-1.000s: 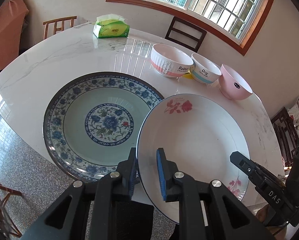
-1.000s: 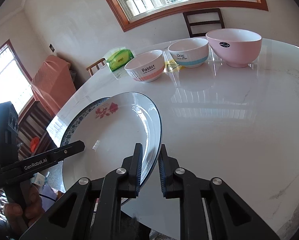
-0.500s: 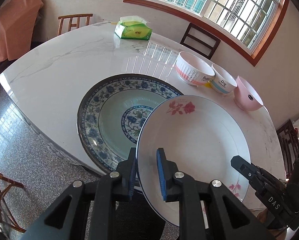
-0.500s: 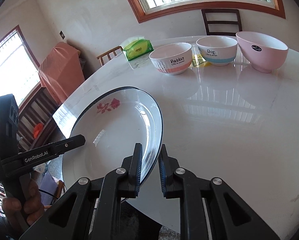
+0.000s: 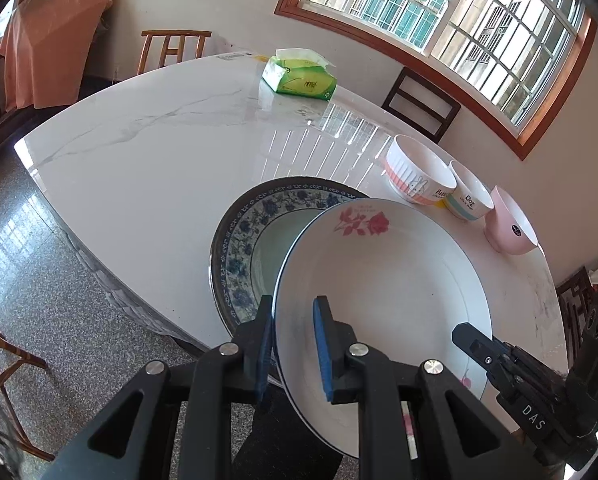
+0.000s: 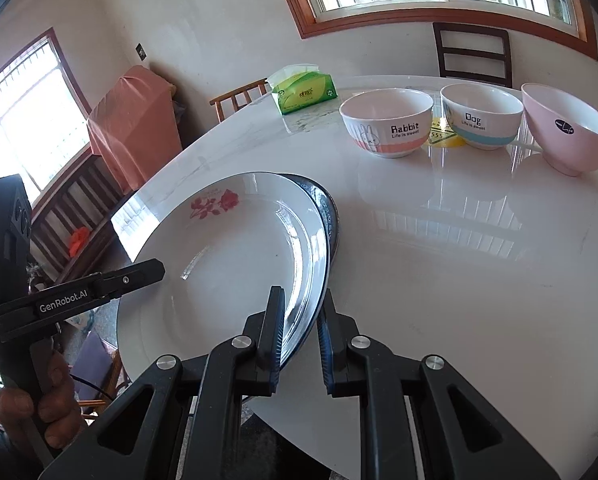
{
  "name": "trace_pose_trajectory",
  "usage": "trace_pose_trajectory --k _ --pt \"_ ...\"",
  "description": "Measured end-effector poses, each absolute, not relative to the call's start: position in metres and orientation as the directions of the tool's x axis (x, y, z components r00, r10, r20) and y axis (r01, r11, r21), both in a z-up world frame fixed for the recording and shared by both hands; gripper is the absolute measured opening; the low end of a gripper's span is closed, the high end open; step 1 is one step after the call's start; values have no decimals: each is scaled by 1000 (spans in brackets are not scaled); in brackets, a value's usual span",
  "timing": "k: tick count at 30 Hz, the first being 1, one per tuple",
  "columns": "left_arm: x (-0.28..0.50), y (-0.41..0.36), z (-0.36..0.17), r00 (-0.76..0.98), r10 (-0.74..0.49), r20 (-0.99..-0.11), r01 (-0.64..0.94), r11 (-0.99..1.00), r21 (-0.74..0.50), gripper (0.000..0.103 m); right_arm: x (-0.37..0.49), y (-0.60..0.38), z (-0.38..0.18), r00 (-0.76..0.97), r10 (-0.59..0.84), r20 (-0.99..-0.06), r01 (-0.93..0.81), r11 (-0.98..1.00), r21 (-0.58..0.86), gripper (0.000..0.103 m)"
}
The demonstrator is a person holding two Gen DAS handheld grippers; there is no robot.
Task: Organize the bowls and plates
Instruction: 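Lower the white plate onto the blue-and-white stack and open the right gripper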
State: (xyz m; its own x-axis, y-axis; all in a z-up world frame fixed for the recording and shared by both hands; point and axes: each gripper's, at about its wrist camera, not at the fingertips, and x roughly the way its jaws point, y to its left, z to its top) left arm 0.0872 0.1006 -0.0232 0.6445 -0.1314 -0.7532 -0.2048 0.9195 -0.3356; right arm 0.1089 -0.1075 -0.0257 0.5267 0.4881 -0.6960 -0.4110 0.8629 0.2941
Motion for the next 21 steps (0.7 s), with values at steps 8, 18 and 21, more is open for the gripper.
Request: trace_pose_trajectory --k 8,18,21 --pt "93 117 -24 651 -117 -750 -230 911 -343 18 116 -91 -28 515 491 -702 -433 856 281 16" --pt "103 127 -26 652 -117 -749 -243 904 -352 18 122 -82 -33 507 489 -710 -444 854 271 16" --pt "105 129 -27 652 -120 -749 -244 902 -356 18 122 -81 -32 505 488 -712 -444 854 270 16"
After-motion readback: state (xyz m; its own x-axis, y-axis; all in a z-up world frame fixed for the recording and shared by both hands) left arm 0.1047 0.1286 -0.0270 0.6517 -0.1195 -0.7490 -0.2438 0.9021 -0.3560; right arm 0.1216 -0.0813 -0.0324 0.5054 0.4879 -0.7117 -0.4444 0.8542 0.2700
